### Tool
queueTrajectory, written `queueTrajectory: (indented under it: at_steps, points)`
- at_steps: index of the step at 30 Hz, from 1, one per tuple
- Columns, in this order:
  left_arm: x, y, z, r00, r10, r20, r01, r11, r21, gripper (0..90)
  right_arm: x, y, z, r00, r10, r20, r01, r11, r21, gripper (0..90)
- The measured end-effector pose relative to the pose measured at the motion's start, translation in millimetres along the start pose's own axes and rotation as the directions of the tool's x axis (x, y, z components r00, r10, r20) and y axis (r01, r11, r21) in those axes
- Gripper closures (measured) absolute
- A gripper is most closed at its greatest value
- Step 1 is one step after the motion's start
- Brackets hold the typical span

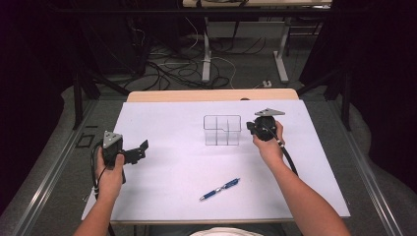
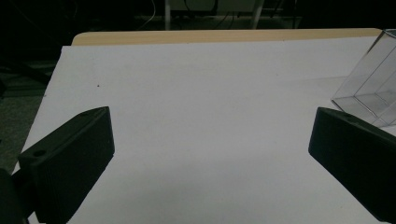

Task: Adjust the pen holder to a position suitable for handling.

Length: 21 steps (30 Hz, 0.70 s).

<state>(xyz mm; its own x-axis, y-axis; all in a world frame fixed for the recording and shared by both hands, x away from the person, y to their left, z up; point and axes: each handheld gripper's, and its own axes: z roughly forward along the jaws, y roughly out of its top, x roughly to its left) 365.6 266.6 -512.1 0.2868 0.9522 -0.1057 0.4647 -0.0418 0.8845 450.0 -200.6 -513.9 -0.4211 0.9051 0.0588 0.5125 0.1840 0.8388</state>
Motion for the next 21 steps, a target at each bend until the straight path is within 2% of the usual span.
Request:
queueTrajectory:
  at_steps: [3, 9, 13, 21]
  points:
    - [0.0, -0.4, 0.1, 1.0000, -0.002, 0.000, 0.002, 1.0000, 0.003, 0.0, 0.6, -1.0, 5.2, 0.9998, 0.004, -0.017, -0.004, 1.000, 0.001, 90.0]
    - [0.8, -1.5, 1.1, 1.0000, 0.003, -0.006, -0.003, 0.9999, 0.011, 0.0, 4.8, -3.0, 14.1, 0.9999, 0.005, -0.009, -0.005, 1.000, 0.000, 90.0]
    - [1.3, -2.0, 1.5, 1.0000, 0.002, -0.008, -0.002, 0.9999, 0.015, 0.0, 7.2, -2.6, 18.6, 0.9996, 0.020, -0.021, -0.020, 1.000, -0.013, 90.0]
    - [1.7, -2.4, 1.9, 1.0000, 0.001, -0.009, -0.001, 0.9999, 0.016, 0.0, 11.2, -1.6, 22.4, 0.9993, 0.031, -0.023, -0.032, 0.999, -0.016, 90.0]
